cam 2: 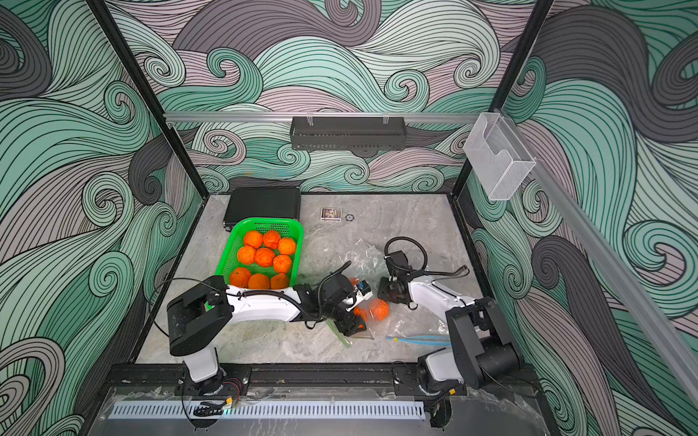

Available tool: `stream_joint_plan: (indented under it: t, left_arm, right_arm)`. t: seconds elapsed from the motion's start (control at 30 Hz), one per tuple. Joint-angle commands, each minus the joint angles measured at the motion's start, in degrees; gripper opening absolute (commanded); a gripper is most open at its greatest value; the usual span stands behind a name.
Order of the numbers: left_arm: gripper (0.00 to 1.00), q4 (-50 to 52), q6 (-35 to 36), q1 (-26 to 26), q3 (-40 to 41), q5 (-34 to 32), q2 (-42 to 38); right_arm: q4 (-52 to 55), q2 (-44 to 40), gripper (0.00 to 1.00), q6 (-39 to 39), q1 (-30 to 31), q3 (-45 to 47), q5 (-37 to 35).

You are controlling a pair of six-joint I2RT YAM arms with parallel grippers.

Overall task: Open the zip-top bag and take out the orange
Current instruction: Pick up the orange from the zipper food storage bag.

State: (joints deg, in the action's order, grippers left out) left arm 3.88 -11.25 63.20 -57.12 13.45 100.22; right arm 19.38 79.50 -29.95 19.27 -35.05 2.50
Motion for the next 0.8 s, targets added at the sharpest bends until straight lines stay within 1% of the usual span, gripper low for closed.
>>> stream_joint_plan:
  t: [0.0, 0.1, 0.2, 0.27, 0.3, 0.33, 0.37, 0.4, 0.53, 0.67, 0.77]
  left_arm:
    - [0.52, 4.04, -1.09, 0.44, 0.82, 2.83, -5.70]
    - [0.52, 7.02, -1.19, 0.52, 1.52, 2.99, -10.17]
    - [0.52, 11.45, -1.18, 0.27, 1.41, 0.65, -15.13]
    - [0.51, 14.64, -2.54, 0.19, 1.30, -4.00, -18.28]
    - [0.50, 17.36, -3.30, 0.13, 0.88, -8.00, -21.34]
    - [0.48, 20.66, -4.47, -0.17, 0.34, -13.18, -23.30]
    - [0.48, 23.16, -5.35, -0.99, 0.00, -17.04, -24.90]
    - [0.48, 25.49, -6.18, -2.15, -0.16, -19.56, -26.99]
    - [0.48, 30.93, -9.26, -10.12, 1.16, -21.75, -35.34]
    - [0.48, 35.46, -11.65, -15.95, 4.34, -27.31, -43.56]
    - [0.48, 39.76, -14.40, -21.36, 5.89, -27.89, -47.39]
  right_arm:
    - [-2.13, -1.28, 0.11, -1.17, 0.09, 1.25, -1.38]
    - [-2.33, -1.02, 0.11, -1.33, 0.16, 1.27, -1.73]
    - [-2.99, -1.43, 0.11, -1.45, 0.39, 1.62, -1.95]
    - [-4.04, -1.55, 0.11, -1.70, 0.68, 2.12, -2.56]
    - [-4.50, -1.48, 0.11, -1.70, 0.75, 2.34, -2.53]
    - [-4.78, -1.33, 0.11, -1.85, 0.86, 2.38, -2.97]
    - [-4.93, -1.21, 0.11, -1.87, 1.00, 2.44, -3.01]
    - [-5.37, -1.02, 0.11, -1.84, 1.25, 2.52, -3.17]
    - [-6.11, -0.67, 0.12, -1.89, 2.56, 2.53, -5.25]
    - [-5.92, -1.25, 0.12, -1.44, 3.90, 2.47, -7.46]
    - [-6.42, -1.89, 0.12, -1.49, 4.61, 2.90, -8.74]
